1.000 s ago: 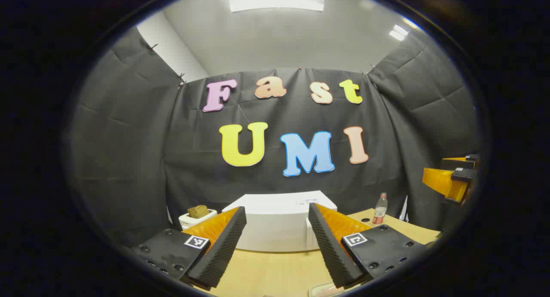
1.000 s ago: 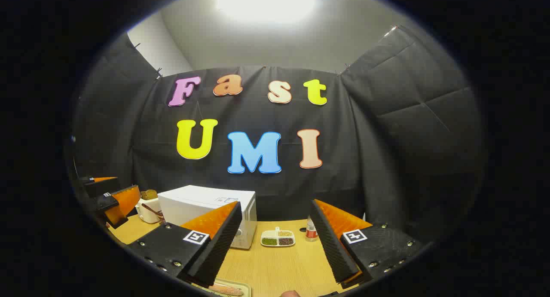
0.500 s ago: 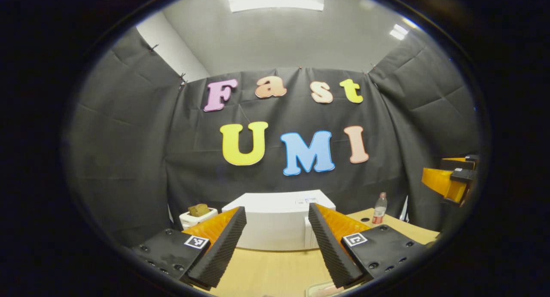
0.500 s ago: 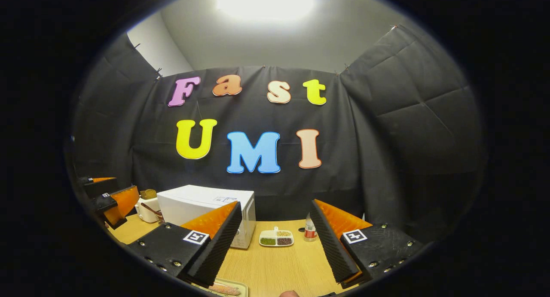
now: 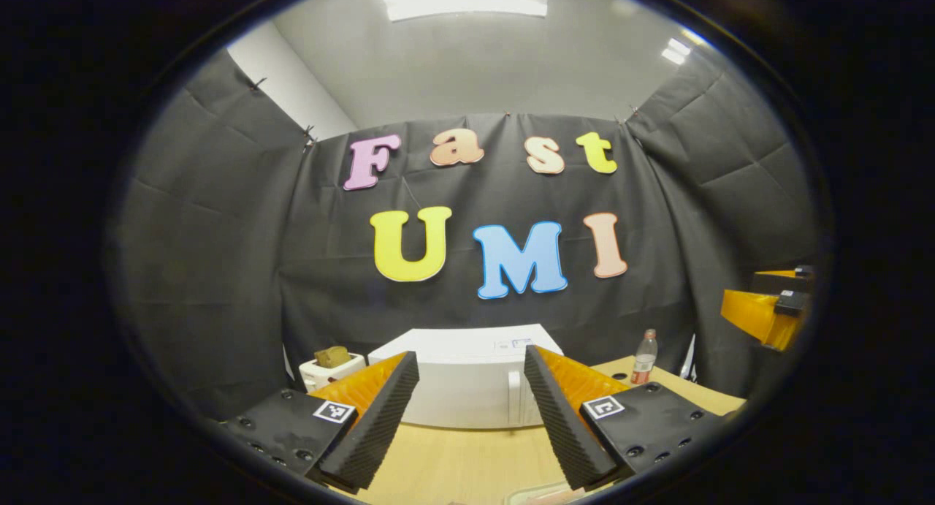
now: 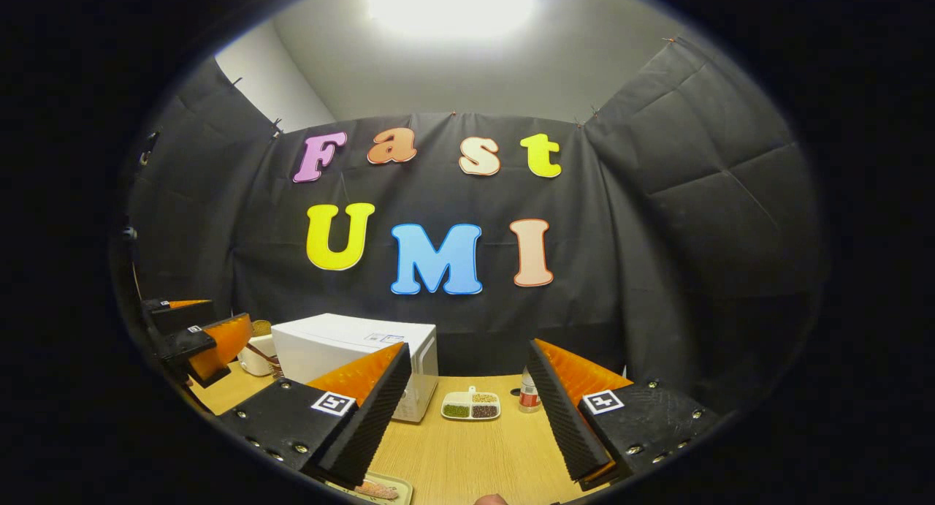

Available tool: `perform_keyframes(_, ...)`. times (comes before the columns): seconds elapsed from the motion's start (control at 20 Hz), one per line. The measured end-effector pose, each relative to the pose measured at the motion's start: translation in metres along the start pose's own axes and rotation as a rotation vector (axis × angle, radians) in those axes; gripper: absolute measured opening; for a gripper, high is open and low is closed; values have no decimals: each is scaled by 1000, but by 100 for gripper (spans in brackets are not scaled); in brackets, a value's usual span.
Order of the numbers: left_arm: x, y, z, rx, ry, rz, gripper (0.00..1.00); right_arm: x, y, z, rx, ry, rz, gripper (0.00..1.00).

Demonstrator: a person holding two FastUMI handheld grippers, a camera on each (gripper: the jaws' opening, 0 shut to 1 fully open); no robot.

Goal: Open the microwave oven with the left hand, put the food in, and close the microwave oven.

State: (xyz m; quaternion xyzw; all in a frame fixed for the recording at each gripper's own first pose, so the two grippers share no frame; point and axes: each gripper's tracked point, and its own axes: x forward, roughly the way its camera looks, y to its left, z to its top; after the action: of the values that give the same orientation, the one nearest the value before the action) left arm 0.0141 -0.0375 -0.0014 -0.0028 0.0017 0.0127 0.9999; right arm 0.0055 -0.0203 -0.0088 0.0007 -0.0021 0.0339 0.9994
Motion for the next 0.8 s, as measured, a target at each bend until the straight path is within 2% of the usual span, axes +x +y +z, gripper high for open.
perform_keyframes(0.15,25,-7,-3,5,-19,1,96,5,-2,-4,-2,13,26,97)
perform_keyframes(0.25,47,-13,-4,16,-35,-19,96,9,-6,-2,-5,7,15,97)
perform_keyframes(0.6,123,-25,-52,-22,9,-93,96,16,-2,10,-25,-20,-78,97)
perform_keyframes(0.8,157,-36,-88,0,50,-143,96,19,-6,10,-61,-17,-143,97)
